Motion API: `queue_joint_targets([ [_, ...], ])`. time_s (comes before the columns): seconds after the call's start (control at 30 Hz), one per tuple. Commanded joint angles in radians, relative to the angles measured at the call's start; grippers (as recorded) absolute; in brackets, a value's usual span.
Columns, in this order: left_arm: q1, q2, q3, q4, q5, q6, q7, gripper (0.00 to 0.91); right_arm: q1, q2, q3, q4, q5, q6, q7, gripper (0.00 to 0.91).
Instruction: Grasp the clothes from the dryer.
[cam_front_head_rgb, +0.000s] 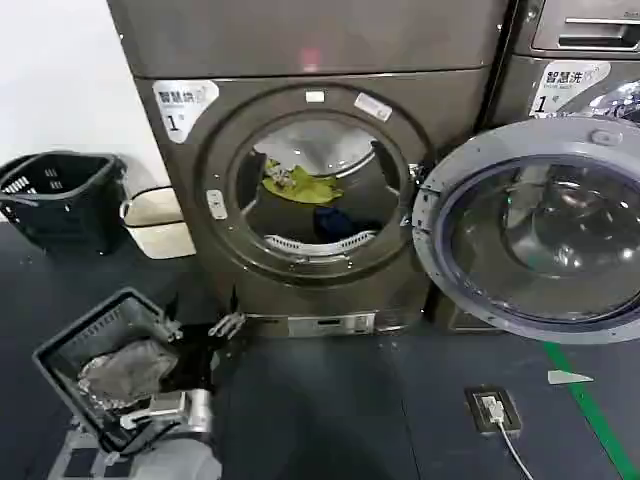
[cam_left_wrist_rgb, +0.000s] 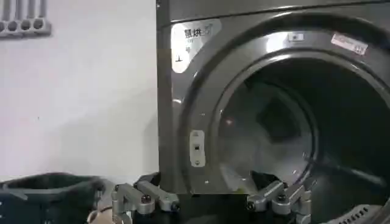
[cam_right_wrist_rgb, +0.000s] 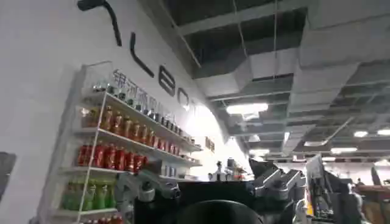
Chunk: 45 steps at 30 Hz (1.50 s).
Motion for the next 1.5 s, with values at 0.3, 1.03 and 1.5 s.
queue_joint_targets([
  [0.3,0.015,0.007,0.005,-0.025,-0.01,-0.005,0.002,0.907,-0.013,0.008,0.011,0.008,0.026,0.01,-0.007,0.907],
  [1.03,0.0,-0.013,0.02,-0.01,-0.007,-0.016,0.032,0.907,0.006,0.011,0.001,0.02,0.027,0.011,-0.019,0.907],
  [1.5,-0.01,-0.013,0.019,-0.006,-0.006,-0.028,0.041,0.907,0.004,0.009,-0.005,0.027,0.04,0.064,-0.027,0.907],
])
